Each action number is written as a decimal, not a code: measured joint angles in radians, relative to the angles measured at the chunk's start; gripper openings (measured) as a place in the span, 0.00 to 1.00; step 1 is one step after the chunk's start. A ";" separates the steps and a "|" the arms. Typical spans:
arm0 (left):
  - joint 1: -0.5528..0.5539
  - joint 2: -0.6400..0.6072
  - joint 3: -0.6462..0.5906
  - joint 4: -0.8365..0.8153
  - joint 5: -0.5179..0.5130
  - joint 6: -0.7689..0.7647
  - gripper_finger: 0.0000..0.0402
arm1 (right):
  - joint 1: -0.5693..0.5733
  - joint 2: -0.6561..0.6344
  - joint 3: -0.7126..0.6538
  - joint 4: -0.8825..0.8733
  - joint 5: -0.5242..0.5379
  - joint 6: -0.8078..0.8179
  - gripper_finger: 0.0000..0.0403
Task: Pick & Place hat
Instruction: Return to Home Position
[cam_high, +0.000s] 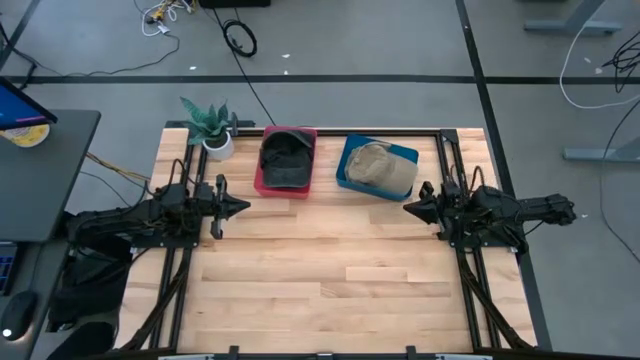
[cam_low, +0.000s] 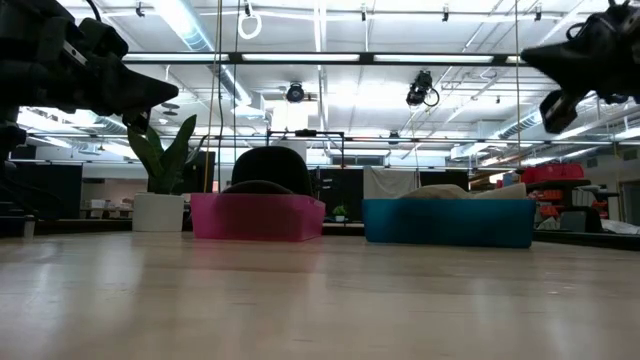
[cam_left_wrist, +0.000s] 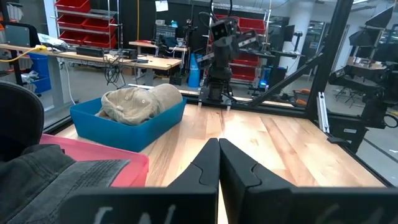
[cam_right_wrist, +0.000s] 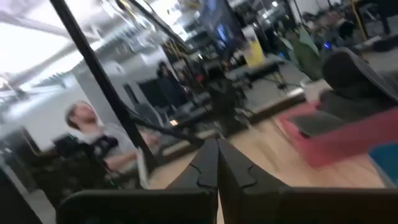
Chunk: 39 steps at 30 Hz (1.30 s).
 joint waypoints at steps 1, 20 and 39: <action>0.000 0.000 0.000 0.000 0.000 0.000 0.01 | -0.005 0.000 0.000 -0.024 0.000 -0.008 0.00; 0.000 0.000 0.000 0.000 0.000 0.000 0.01 | -0.039 0.007 0.000 -0.136 0.000 -0.046 0.06; 0.000 0.000 0.000 0.000 0.000 0.000 0.01 | -0.039 0.008 0.000 -0.136 0.000 -0.044 0.07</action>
